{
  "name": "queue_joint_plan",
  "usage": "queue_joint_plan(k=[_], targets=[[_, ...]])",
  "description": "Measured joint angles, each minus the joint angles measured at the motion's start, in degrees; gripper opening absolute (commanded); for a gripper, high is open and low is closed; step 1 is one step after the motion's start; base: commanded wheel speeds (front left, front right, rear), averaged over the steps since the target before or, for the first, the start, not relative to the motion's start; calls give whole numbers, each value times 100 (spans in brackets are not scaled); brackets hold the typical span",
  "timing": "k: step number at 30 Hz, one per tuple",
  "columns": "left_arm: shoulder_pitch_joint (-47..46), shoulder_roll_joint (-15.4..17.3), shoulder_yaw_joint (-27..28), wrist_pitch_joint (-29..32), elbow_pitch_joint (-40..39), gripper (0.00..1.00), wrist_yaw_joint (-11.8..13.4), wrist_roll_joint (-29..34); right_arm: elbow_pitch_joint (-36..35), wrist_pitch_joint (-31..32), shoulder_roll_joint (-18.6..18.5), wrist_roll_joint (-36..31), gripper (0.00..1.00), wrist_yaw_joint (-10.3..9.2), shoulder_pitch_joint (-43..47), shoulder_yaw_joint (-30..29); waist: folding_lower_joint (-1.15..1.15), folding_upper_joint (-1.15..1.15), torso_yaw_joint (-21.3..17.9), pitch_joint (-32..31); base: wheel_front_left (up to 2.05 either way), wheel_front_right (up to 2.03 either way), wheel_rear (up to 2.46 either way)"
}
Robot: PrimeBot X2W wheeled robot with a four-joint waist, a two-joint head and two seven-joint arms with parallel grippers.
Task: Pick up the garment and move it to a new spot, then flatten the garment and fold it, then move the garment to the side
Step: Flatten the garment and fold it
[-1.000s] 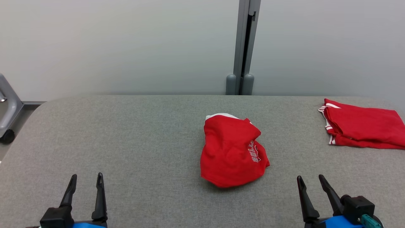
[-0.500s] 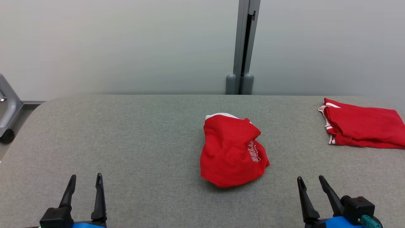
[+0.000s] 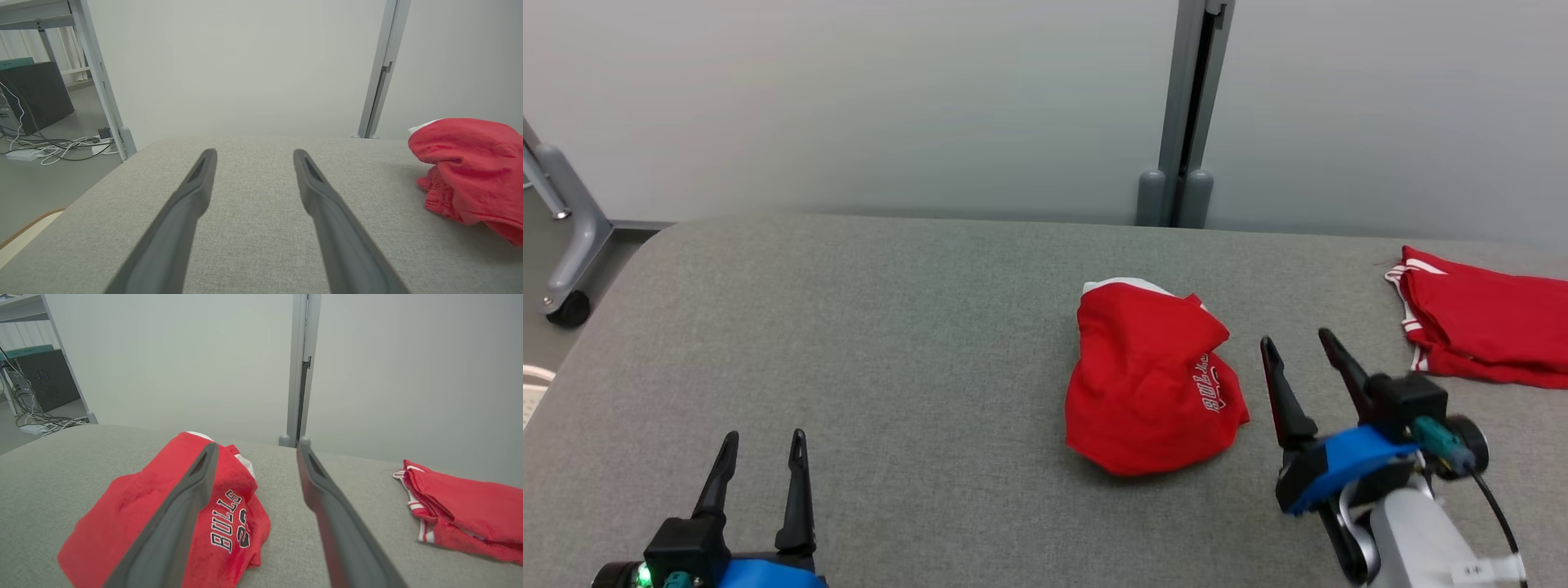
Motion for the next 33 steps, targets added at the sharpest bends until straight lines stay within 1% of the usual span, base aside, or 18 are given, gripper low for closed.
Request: queue_joint_plan(k=[5,11,15,19,26,27,28,29,33], targets=[[-224,-52,-78,0,-18,100,-37,37,768,116,-13,-358,100,0,-1036,-64,0,0,165,251,0,0,0],[-502,-158,-136,1,-57,100,-83,79,1883,163,-151,-622,100,0,-1790,-286,1,0,435,618,0,0,0],[-610,-201,-153,1,-80,100,-113,119,2648,136,-238,-740,100,0,-1975,-457,1,0,612,834,0,0,0],[-712,-256,-145,0,-92,100,-131,123,3254,86,-278,-895,100,0,-2052,-600,1,0,744,1018,0,0,0],[-792,-294,-102,1,-79,100,-163,164,3944,2,-253,-1028,100,0,-2163,-792,0,-1,852,1139,0,0,0],[-792,-301,-96,1,-77,100,-164,175,4012,-3,-227,-1025,37,0,-2180,-798,0,-1,852,1128,0,0,0],[-789,-303,-79,0,-75,100,-165,181,4058,-11,-193,-1003,2,0,-2194,-804,0,-1,843,1114,0,0,0],[-786,-303,-57,0,-73,100,-164,190,4084,-20,-160,-990,0,0,-2198,-794,-1,-1,829,1098,0,0,0],[-736,-314,32,0,-67,100,-154,230,4054,-68,-67,-887,0,1,-2136,-777,-1,-1,744,1002,0,0,0]])
